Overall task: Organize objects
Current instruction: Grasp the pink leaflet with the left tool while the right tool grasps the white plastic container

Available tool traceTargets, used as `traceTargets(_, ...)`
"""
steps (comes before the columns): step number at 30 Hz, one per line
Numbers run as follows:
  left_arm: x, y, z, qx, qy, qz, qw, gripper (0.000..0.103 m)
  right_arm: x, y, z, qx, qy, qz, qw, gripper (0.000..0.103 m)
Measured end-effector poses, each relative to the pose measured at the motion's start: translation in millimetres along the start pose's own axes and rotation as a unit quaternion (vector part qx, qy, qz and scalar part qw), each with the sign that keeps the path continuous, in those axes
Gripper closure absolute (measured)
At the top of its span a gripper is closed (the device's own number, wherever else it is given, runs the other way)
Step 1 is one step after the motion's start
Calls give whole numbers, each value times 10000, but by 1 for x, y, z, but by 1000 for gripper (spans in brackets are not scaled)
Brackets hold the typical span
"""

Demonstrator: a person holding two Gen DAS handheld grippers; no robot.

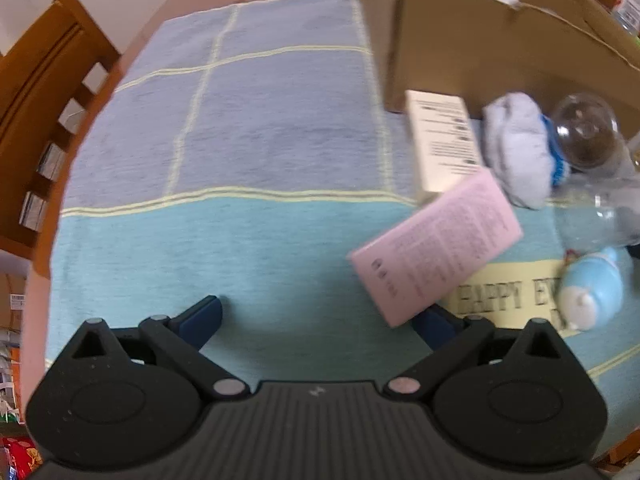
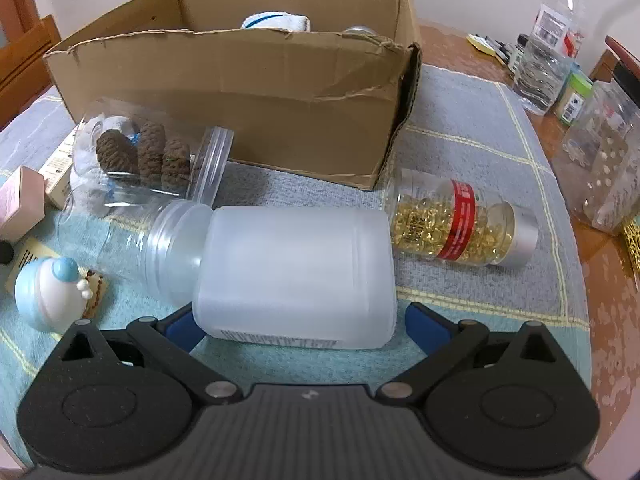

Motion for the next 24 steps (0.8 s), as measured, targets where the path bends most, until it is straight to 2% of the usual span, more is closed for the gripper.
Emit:
traceTargets(4,3,3,21,199,-70,-116,9997,1,-1,-2,-1,-4,1,-39,10000,0)
traceTargets(8,2,2,26,256,-164,-114,9995,1,-2,-2,-2,-45,33,-131,9999,0)
traceTargets(13,-13,-14,-7,-298,315,-124,9990,1,-2,-2,-1,-76,66,-186,9998,0)
traceTargets(15,-17,-19,-28,-564,522,-226,9968,1,-2,-2,-2,-83,75,-217,9997,0)
traceTargets(18,-14,-18,-50,-680,794,-514,9932,0,-2,-2,-2,-110,104,-238,9996,0)
traceTargets(24,0,-8,-69,-845,597,-603,9928,0,0,0,-2,-160,159,-159,9996,0)
Point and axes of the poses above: each gripper's, at about its wrist camera, not at the fingertips, and y roughly the way its jaws point, z to its left, x to its top, the point moved 10 cm from there along y, roughly the way its jaws point, and after that the axes turned 12 degrees about -z, right-handed, at the moved point
